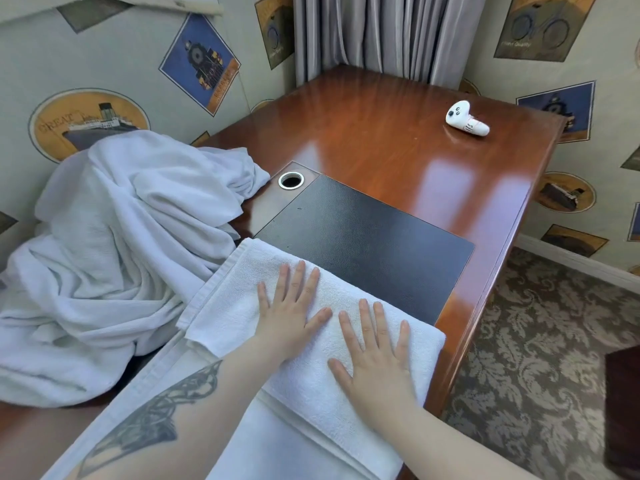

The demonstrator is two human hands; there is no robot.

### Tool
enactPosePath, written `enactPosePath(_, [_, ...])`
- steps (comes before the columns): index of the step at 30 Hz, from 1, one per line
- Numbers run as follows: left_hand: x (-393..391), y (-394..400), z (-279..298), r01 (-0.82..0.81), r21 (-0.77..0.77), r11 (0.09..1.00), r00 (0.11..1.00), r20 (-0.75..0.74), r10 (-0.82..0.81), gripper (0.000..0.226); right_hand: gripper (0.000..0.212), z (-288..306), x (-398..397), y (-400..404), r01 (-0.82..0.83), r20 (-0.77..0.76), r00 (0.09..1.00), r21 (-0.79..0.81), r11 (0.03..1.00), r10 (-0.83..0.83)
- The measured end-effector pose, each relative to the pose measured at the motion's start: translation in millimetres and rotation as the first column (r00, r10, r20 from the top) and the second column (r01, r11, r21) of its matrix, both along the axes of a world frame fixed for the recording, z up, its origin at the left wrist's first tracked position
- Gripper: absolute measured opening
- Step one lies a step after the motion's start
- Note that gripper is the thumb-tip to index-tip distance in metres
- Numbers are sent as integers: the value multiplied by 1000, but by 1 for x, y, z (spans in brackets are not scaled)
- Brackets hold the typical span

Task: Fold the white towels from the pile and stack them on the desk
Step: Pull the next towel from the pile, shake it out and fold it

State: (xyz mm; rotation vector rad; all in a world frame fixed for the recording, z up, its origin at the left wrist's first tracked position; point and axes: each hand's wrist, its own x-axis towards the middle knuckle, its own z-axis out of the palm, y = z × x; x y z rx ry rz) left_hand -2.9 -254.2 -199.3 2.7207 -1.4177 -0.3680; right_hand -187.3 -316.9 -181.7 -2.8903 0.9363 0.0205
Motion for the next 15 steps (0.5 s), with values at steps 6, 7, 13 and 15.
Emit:
enactPosePath(6, [13,6,-3,67,-19,998,998,17,-67,74,69,-16,-16,-13,-91,31,995,-20,996,91])
enactPosePath(7, [18,8,-3,92,-11,996,995,31,-92,74,69,-18,-19,-14,-99,45,994,-21,995,100])
enactPosePath(13, [41,16,-1,88,24,996,995,41,-89,76,69,-19,-20,-13,-87,58,994,-10,996,88])
enactPosePath(15, [43,12,0,100,43,994,995,22,-101,76,68,-18,-22,-12,-64,64,996,-3,998,64])
